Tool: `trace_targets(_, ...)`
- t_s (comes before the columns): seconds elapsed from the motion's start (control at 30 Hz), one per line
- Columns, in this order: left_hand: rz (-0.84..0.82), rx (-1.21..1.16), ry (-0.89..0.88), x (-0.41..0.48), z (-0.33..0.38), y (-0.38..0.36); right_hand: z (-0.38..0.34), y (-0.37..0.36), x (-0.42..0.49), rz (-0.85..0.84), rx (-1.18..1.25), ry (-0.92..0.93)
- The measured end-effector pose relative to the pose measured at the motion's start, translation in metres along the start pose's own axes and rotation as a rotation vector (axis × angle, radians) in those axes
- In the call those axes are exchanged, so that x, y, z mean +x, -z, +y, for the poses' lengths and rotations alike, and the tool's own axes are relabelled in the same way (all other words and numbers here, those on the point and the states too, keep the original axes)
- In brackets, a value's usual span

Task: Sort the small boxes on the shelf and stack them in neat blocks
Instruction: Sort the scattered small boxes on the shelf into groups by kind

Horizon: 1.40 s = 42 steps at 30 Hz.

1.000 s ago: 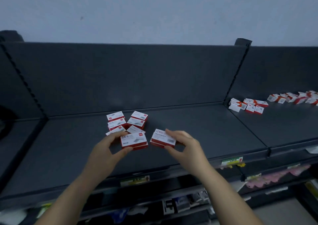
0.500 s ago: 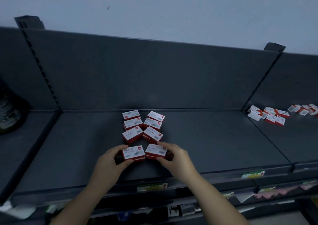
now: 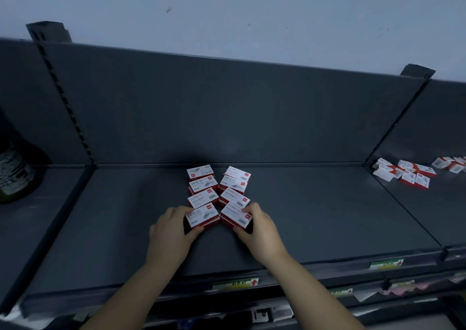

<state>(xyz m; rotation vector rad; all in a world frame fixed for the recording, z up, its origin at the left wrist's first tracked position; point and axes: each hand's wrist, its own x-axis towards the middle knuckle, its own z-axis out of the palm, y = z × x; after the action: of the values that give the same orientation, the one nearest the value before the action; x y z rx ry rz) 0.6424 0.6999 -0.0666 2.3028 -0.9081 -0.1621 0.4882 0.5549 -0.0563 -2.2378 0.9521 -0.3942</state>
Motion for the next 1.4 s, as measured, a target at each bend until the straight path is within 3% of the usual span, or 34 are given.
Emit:
trace_targets(0.27, 0.012, 0.005, -0.011, 0.006, 0.003, 0.007, 0.000, 0.006, 0.003, -0.043, -0.036, -0.004)
trace_targets(0.4, 0.042, -0.042, -0.139, 0.015, 0.011, 0.017, 0.000, 0.026, 0.001, -0.060, -0.110, 0.068)
trace_targets(0.63, -0.164, 0.159, -0.311, 0.023, 0.041, 0.012, 0.003, 0.058, 0.000, -0.135, -0.426, 0.128)
trace_targets(0.83, -0.264, 0.214, -0.370, 0.017, 0.070, -0.010, 0.017, 0.075, -0.015, -0.111, -0.502, 0.099)
trace_targets(1.13, -0.325, 0.240, -0.475, 0.002, 0.140, -0.050, 0.069, 0.122, -0.036, -0.067, -0.484, 0.085)
trace_targets(1.4, -0.338, 0.297, -0.518, -0.030, 0.235, -0.108, 0.139, 0.207, -0.060, -0.050, -0.457, 0.056)
